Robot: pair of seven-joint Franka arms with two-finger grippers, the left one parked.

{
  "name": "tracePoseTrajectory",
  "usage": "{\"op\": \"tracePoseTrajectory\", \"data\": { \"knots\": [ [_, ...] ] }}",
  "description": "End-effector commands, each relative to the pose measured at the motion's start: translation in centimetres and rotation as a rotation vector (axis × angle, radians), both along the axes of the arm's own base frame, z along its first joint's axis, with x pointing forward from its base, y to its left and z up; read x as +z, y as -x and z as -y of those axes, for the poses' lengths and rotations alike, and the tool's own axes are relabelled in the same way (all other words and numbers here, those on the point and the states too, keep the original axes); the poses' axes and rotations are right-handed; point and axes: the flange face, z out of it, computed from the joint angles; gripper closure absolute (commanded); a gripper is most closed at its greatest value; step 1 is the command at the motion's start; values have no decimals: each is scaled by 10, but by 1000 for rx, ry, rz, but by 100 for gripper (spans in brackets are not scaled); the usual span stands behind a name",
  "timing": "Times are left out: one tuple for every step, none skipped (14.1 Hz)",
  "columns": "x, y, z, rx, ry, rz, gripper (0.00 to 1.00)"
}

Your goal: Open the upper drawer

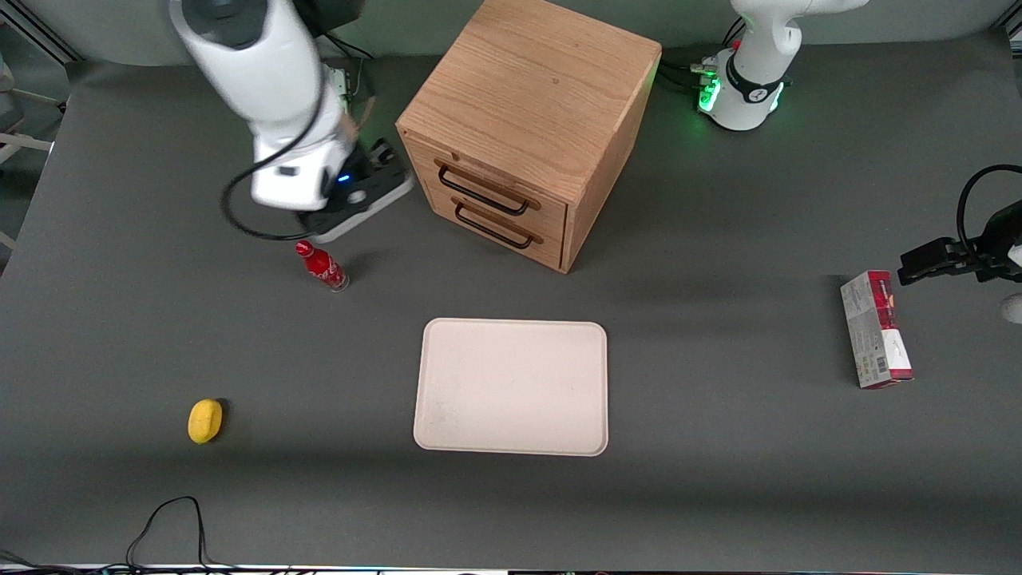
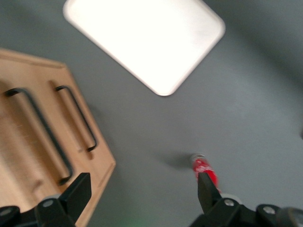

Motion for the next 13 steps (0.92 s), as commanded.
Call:
{"op": "tracePoseTrajectory", "data": {
  "knots": [
    [-10, 19, -37, 69, 19, -10, 0],
    [-11, 24, -44, 89, 21, -13, 0],
    [-17, 26, -49, 96, 24, -21, 0],
    [-17, 27, -51, 108, 23, -23, 0],
    [-17, 29, -53, 155, 3, -38, 0],
    [-18, 31, -54, 222, -32, -67, 0],
    [-19, 33, -55, 281, -57, -97, 0],
    [-19, 35, -55, 304, -78, -117, 0],
    [-19, 34, -55, 307, -97, -127, 0],
    [-18, 34, -55, 322, -126, -141, 0],
    [-18, 34, -55, 339, -153, -155, 0],
    [-18, 34, -55, 337, -171, -164, 0],
    [-18, 33, -55, 334, -175, -164, 0]
  ]
}}
